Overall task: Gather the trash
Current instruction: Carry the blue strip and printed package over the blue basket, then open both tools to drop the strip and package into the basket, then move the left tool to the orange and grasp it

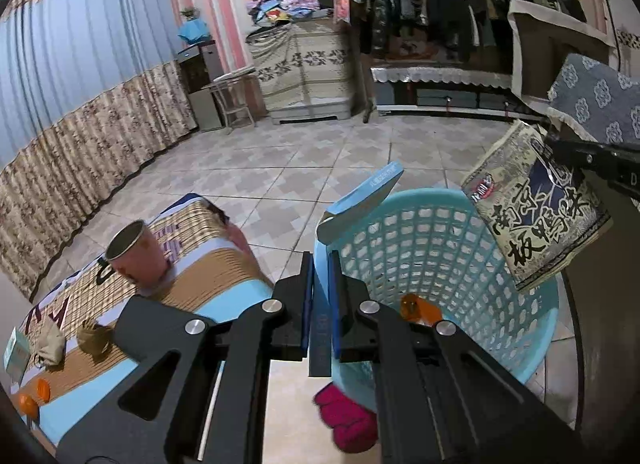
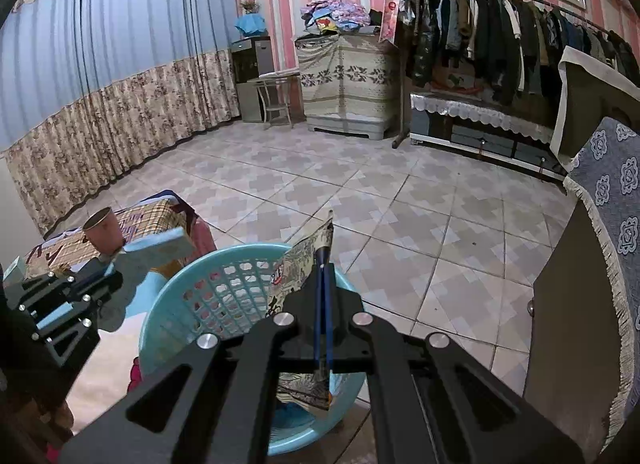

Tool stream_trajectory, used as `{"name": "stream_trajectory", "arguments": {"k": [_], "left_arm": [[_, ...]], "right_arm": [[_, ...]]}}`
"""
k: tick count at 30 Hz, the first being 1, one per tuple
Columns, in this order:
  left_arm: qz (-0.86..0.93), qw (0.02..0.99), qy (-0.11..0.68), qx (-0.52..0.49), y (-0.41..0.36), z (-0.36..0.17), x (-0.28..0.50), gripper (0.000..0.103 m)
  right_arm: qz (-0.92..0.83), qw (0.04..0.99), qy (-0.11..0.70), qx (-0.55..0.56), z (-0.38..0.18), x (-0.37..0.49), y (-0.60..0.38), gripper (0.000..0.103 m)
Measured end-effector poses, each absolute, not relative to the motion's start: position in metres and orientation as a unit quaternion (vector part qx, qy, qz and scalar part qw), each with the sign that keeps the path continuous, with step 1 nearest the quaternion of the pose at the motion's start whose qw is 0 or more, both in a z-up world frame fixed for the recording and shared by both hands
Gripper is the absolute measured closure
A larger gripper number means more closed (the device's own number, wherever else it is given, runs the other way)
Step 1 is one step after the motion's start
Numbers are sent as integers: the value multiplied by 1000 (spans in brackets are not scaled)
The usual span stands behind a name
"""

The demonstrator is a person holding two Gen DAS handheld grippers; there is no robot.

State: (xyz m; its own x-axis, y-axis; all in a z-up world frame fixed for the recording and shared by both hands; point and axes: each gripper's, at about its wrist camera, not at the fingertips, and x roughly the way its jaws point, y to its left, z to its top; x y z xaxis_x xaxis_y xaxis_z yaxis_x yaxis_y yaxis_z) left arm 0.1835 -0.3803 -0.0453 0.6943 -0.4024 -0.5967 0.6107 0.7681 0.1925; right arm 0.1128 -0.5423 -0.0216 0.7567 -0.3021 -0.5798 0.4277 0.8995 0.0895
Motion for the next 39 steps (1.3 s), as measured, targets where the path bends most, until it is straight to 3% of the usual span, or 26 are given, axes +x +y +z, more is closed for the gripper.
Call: {"name": "stream_trajectory", "arguments": {"k": [4, 8, 17, 26, 27, 28, 29, 30, 31, 36, 39], "left_arm": [[-291, 896, 277, 191, -391, -48, 181, 95], [-297, 896, 273, 188, -394, -46, 177, 61], [-271, 912, 260, 166, -375, -31, 180, 30], [-242, 928, 254, 126, -343, -16, 191, 14], [-240, 929, 254, 124, -340, -15, 191, 14], [-239, 929, 254, 123, -338, -15, 191, 13], [-236, 930, 253, 122, -333, -14, 191, 12], [-232, 932, 252, 121, -329, -13, 192, 11], [-229, 933, 251, 120, -326, -12, 192, 10], [-215, 937, 250, 117, -297, -12, 195, 8], [-200, 941, 245, 117, -277, -12, 197, 6]], "right_arm": [[-198, 929, 291, 111, -24, 112, -543, 101], [-198, 928, 295, 112, -26, 113, -542, 101], [-194, 926, 301, 116, -37, 115, -536, 101], [-194, 921, 316, 123, -53, 132, -524, 100], [-195, 919, 319, 126, -56, 135, -523, 96], [-192, 917, 323, 130, -60, 138, -523, 80], [-191, 917, 324, 133, -61, 141, -523, 63], [-194, 917, 321, 137, -64, 142, -522, 35], [-198, 918, 314, 137, -66, 142, -520, 30], [-203, 912, 328, 142, -81, 150, -512, 28], [-213, 910, 329, 137, -85, 153, -503, 16]]}}
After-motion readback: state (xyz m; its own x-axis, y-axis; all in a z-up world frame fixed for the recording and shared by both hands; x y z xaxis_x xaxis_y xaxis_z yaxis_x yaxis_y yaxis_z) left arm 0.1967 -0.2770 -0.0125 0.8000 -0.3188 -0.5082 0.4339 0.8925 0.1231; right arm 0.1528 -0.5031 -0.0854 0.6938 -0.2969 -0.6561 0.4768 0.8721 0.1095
